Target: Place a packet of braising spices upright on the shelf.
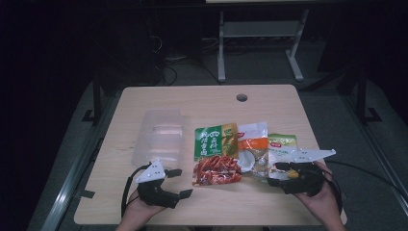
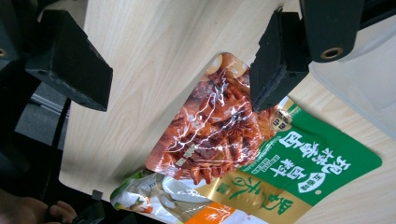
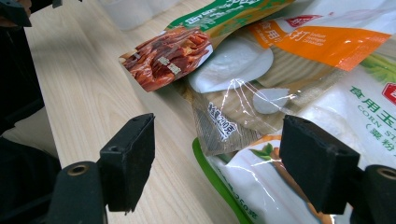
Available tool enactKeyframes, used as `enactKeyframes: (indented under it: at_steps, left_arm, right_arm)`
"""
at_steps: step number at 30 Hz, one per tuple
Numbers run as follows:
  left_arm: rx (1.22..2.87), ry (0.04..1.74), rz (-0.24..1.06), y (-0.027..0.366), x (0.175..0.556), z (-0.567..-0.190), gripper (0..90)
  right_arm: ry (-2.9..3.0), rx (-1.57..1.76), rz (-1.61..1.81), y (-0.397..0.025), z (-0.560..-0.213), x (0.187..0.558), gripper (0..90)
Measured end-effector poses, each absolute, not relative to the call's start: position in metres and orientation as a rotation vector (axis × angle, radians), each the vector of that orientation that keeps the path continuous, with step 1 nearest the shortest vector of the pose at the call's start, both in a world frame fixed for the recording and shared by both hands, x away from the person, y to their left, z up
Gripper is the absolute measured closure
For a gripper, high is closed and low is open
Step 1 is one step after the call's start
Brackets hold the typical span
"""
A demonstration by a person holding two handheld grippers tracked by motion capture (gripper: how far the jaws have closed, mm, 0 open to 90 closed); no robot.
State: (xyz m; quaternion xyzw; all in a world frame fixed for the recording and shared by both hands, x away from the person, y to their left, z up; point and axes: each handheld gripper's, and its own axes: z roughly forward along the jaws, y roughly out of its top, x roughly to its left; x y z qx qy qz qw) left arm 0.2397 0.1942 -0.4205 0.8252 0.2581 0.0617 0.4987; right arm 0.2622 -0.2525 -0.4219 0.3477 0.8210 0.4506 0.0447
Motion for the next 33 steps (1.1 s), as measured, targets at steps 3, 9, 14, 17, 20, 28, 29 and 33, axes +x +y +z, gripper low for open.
enactKeyframes:
  at_steps: [3, 9, 14, 17, 20, 28, 29, 33]
  left_arm:
    - [2.000, 0.627, 0.150, 0.193, 0.241, -0.421, 23.1]
    - [1.993, 0.622, 0.161, 0.190, 0.242, -0.422, 24.0]
    - [1.998, 0.604, 0.169, 0.186, 0.244, -0.422, 27.2]
    - [1.990, 0.611, 0.161, 0.184, 0.245, -0.422, 30.7]
    - [2.000, 0.603, 0.154, 0.178, 0.248, -0.422, 33.5]
    - [2.024, 0.605, 0.163, 0.166, 0.253, -0.426, 44.2]
    - [2.024, 0.612, 0.159, 0.165, 0.253, -0.427, 45.2]
    - [2.031, 0.620, 0.150, 0.164, 0.255, -0.429, 46.7]
  right_arm:
    - [2.512, 1.051, 1.369, -0.252, -0.421, 0.263, 26.2]
    - [2.514, 1.053, 1.368, -0.250, -0.421, 0.263, 26.2]
    - [2.509, 1.054, 1.388, -0.244, -0.416, 0.266, 26.2]
    - [2.517, 1.046, 1.378, -0.239, -0.412, 0.269, 26.0]
    - [2.538, 1.029, 1.345, -0.224, -0.403, 0.279, 26.2]
    - [2.574, 1.115, 1.265, -0.198, -0.388, 0.310, 29.7]
    - [2.582, 1.113, 1.267, -0.194, -0.386, 0.314, 29.7]
    - [2.613, 1.143, 1.236, -0.181, -0.381, 0.333, 30.0]
